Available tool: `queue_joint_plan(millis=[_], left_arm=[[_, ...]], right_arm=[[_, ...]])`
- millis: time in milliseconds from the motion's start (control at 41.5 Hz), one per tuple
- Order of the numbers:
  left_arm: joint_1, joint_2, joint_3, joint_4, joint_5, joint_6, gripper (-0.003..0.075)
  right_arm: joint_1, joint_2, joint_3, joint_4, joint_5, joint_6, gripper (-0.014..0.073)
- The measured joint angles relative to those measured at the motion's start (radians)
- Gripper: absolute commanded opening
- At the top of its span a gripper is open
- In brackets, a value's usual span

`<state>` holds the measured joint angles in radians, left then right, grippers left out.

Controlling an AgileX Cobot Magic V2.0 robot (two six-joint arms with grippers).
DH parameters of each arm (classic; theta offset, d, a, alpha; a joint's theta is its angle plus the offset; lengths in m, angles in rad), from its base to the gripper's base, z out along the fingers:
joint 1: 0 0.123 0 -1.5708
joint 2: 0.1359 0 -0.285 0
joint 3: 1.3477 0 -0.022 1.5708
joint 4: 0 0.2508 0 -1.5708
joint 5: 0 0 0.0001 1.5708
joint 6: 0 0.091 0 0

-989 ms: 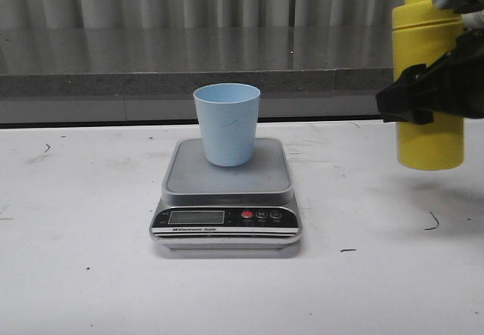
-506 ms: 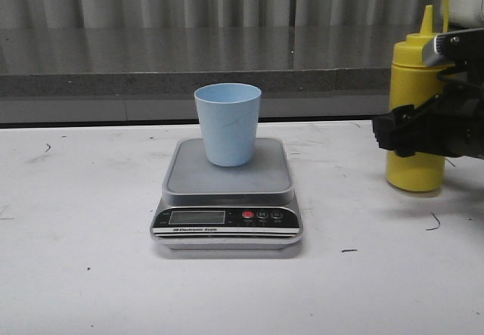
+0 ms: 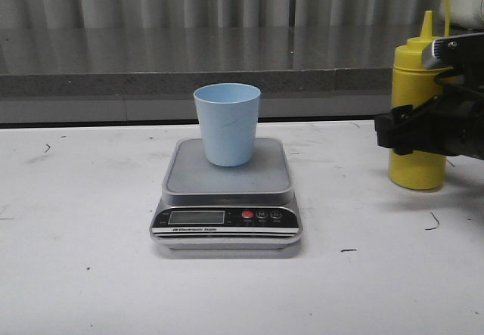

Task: Pour seasoning into cup on scale with both arms
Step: 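Open the right gripper and withdraw from the yellow bottle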

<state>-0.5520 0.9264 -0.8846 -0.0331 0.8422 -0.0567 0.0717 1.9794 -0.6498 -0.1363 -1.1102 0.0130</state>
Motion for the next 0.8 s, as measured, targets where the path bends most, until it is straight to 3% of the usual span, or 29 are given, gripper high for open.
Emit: queue_joint_plan(millis=[338,699,796], left_arm=[[0.0,0.0,0.0,0.0,-0.001,0.0,0.0418],[0.0,0.0,0.0,0.0,-0.001,0.0,0.0418],[0.0,0.0,0.0,0.0,-0.001,0.0,0.0418]], right_arm=[[0.0,-0.06,0.064,0.01,-0.022,0.025,0.061],[0.0,-0.269,0.32,0.018,-0.022,0.029,0.061],[0.0,-0.373,0.371,0.018,0.078,0.075,0.061]])
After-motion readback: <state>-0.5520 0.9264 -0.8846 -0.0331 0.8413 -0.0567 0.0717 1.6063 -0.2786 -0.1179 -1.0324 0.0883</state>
